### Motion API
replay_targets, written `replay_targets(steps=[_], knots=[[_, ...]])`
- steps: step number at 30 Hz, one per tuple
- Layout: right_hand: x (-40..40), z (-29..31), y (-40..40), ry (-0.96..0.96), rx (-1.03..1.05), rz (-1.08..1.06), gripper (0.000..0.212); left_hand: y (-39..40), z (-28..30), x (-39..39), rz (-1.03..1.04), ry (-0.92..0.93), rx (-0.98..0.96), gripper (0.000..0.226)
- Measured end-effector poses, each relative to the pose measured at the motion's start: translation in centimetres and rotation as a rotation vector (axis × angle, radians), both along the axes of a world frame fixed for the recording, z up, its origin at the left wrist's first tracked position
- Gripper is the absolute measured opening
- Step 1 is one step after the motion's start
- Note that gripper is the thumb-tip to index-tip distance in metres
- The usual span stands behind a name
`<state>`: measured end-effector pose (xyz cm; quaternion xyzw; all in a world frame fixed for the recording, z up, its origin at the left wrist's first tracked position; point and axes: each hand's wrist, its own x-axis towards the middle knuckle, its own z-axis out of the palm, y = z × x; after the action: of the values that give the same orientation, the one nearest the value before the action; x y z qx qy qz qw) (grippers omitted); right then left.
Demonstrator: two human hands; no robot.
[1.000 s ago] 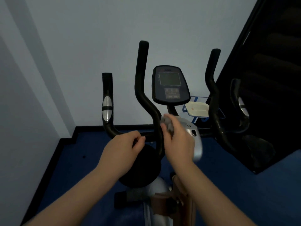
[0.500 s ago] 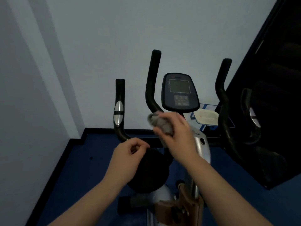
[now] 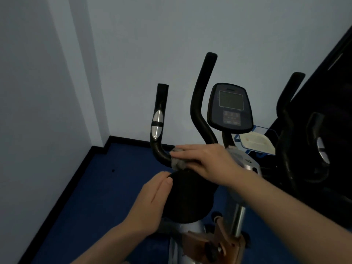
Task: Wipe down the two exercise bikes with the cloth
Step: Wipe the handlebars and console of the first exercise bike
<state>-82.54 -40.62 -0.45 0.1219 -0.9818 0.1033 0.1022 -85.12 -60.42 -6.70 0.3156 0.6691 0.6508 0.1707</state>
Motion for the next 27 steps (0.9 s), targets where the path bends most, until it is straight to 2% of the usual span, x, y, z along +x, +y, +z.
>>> replay_targets(steps=[2, 6, 9, 11, 13, 15, 18, 20, 22, 25, 27], knots=[[-1.3, 0.1, -0.2, 0.012, -0.066, 0.024, 0.043, 0.1, 0.2, -0.2, -0.011, 0.020, 0.001, 0.027], [0.0, 1.8, 2.2, -0.110, 0.034, 0.075, 0.047, -0.2, -0.4, -0.6, -0.050, 0.029, -0.051, 0.028], [0.6, 2.0, 2.8, -0.097, 0.089, 0.092, 0.049, -0.1, -1.3, -0.6, -0.024, -0.027, -0.062, 0.031], [-0.6, 1.1, 1.7, -0.093, -0.021, 0.073, 0.046, 0.1, -1.6, -0.5, -0.028, -0.042, -0.056, 0.038], [-1.8, 0.5, 0.5, -0.094, -0.153, 0.033, 0.044, 0.1, -1.1, -0.4, -0.048, -0.042, -0.053, 0.033], [-2.0, 1.0, 0.5, -0.107, -0.115, 0.011, 0.044, 0.0, -0.1, -0.4, -0.067, -0.046, -0.076, 0.029], [-0.2, 2.9, 2.0, -0.340, -0.072, 0.046, 0.049, -0.4, 0.5, -0.2, -0.062, -0.080, -0.133, 0.026], [0.9, 3.4, 2.9, -0.481, -0.057, 0.055, 0.057, -0.6, 0.8, -0.1, -0.043, -0.119, -0.203, 0.006], [0.7, 3.1, 2.3, -0.460, -0.017, 0.017, 0.063, -1.0, 0.8, -0.3, -0.053, -0.047, -0.204, 0.017], [-1.1, 2.0, 0.5, -0.360, -0.243, -0.047, 0.060, -1.4, 1.2, -1.9, 0.004, 0.199, -0.148, 0.033], [-1.8, 1.6, -0.6, -0.309, -0.277, -0.105, 0.058, -1.7, 1.5, -4.3, 0.118, 0.218, -0.052, 0.037]])
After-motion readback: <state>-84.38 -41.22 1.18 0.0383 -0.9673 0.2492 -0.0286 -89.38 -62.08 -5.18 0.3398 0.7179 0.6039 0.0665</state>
